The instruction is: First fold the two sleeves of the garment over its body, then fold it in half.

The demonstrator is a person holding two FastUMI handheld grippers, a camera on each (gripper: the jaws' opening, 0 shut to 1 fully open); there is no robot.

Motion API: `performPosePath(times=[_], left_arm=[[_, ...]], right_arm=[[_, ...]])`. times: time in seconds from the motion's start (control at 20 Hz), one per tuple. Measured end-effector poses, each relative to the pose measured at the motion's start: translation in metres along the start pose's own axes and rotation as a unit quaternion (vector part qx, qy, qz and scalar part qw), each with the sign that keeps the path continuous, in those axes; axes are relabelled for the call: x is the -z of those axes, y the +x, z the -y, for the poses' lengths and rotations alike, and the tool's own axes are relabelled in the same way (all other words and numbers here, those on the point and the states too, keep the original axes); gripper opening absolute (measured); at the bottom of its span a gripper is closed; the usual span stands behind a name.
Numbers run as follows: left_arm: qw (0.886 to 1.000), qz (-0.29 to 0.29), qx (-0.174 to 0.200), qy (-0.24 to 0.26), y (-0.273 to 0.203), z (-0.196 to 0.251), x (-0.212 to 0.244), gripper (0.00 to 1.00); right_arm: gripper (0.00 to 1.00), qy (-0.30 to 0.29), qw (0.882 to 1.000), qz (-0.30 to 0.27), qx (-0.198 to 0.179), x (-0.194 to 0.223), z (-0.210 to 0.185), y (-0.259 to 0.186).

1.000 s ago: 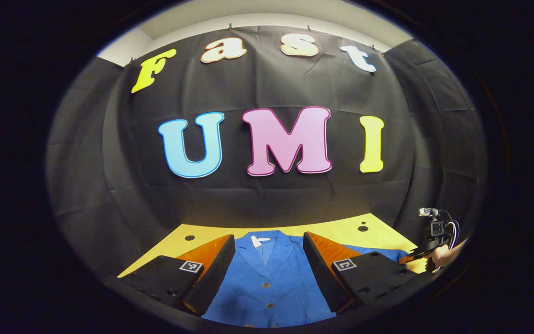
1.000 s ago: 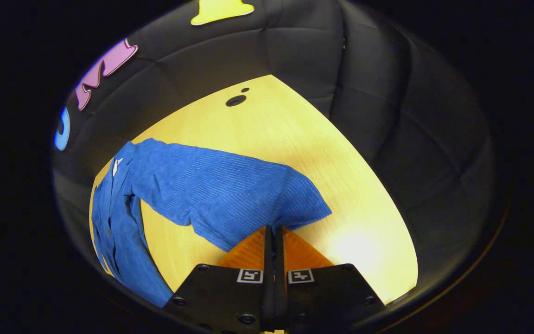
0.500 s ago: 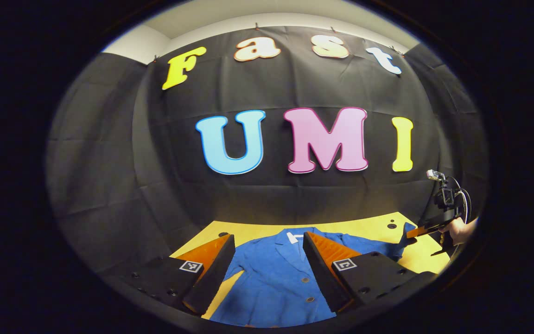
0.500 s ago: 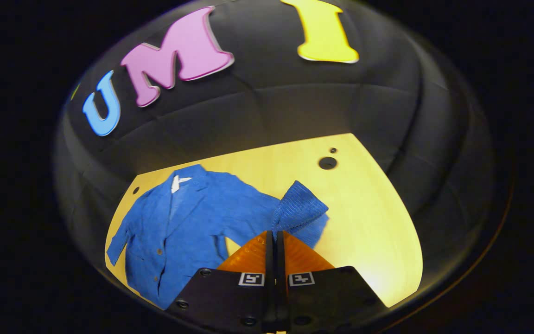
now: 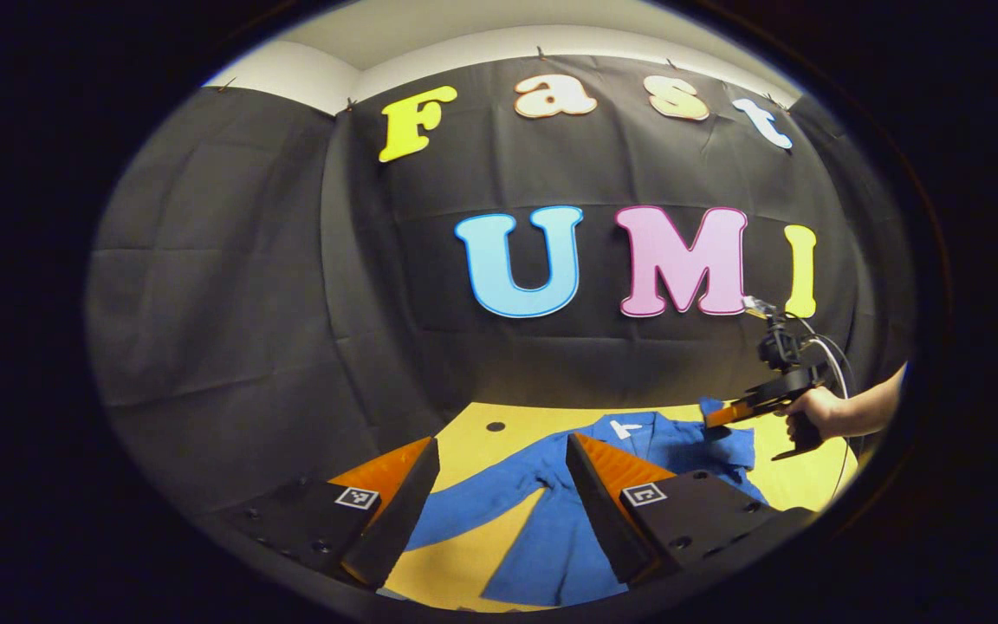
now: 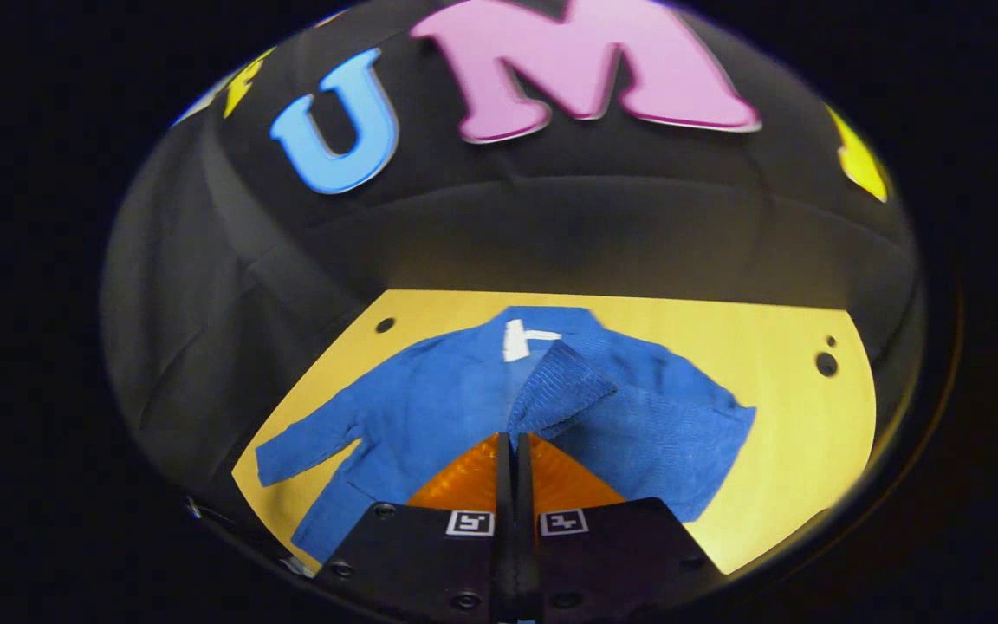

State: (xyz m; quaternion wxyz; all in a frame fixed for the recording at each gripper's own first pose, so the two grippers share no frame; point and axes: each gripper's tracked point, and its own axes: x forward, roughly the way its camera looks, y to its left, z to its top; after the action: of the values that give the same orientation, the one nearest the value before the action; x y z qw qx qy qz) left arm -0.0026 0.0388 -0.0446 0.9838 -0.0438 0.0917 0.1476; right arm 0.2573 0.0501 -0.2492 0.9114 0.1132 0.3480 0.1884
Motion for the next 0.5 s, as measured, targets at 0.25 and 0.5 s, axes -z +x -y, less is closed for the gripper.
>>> performPosePath(times=[0.25, 0.5], left_arm=[[0.999, -0.018, -0.029, 0.009, -0.011, -0.047, 0.015, 0.84], [0.998, -0.036, -0.04, -0.017, -0.014, -0.069, 0.032, 0.84]], right_arm=[[0.05, -0.038, 0.997, -0.026, -0.062, 0.009, -0.114, 0.069], [0.25, -0.014, 0.999, -0.033, -0.037, 0.026, -0.136, 0.124]])
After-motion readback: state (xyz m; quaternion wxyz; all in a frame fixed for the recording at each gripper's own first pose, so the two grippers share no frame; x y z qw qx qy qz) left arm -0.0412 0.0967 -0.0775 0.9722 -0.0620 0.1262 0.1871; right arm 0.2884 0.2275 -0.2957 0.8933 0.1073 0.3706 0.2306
